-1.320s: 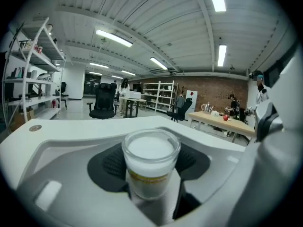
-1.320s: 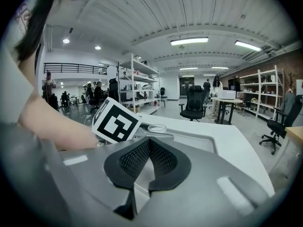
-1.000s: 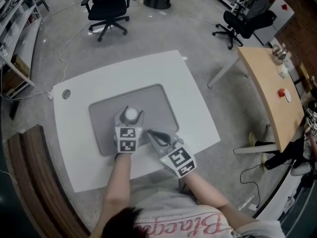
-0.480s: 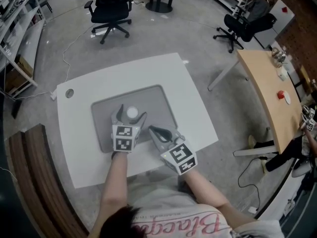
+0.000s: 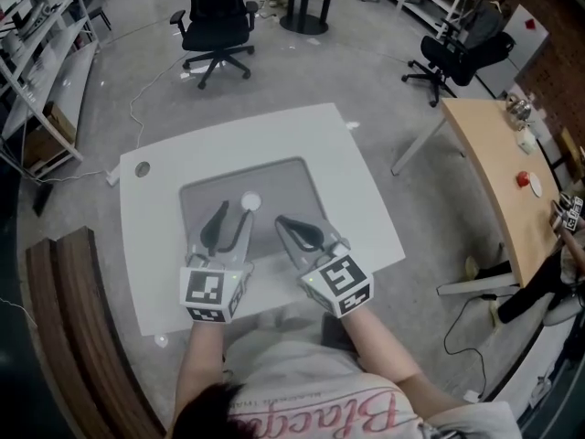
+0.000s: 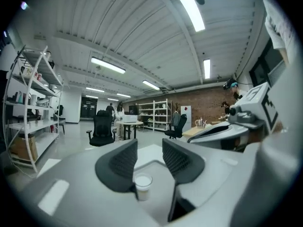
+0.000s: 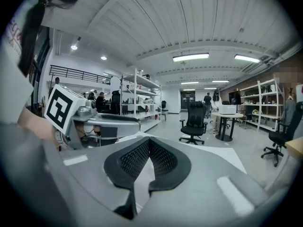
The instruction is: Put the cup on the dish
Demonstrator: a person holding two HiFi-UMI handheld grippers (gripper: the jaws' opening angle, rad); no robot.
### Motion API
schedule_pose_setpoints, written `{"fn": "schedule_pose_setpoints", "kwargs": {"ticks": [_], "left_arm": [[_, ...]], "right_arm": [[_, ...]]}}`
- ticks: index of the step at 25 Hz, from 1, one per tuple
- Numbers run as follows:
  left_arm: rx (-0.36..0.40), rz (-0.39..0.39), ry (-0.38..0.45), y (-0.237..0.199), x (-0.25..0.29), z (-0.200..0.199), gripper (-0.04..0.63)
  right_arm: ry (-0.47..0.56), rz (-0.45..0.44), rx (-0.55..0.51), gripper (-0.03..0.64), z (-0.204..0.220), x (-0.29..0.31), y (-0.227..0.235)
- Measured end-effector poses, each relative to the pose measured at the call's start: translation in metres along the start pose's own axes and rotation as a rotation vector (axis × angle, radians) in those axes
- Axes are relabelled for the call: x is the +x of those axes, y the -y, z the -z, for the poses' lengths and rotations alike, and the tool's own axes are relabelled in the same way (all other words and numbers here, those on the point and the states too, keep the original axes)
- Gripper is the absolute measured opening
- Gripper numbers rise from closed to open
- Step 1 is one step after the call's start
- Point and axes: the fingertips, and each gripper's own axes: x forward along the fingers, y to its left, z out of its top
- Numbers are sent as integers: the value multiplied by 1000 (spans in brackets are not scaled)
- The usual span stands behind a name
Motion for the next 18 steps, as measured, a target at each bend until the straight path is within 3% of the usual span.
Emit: {"fn": "schedule_pose_setpoints", "kwargs": {"ticks": [3,5,9,13,18], "left_arm": [[-9,-23,79,3,-25,-28,111],[-26,-39,127,2,-40,-42,2],[0,-9,133,10,-55,-49,-2],[-3,-2,126,14,-59,-45,-2],[-20,-8,118,11,-53,-39,-2]], "right_arm": [[34,-20,-53,2,-20,-5,-7],[62,-29,-86,2,-31,-8,-12],[98,-26,-84,2,-41,-13,-17],[82,-2,7,0,-31,-13,-12],[51,14,17,0,-19,-12,-11]]}}
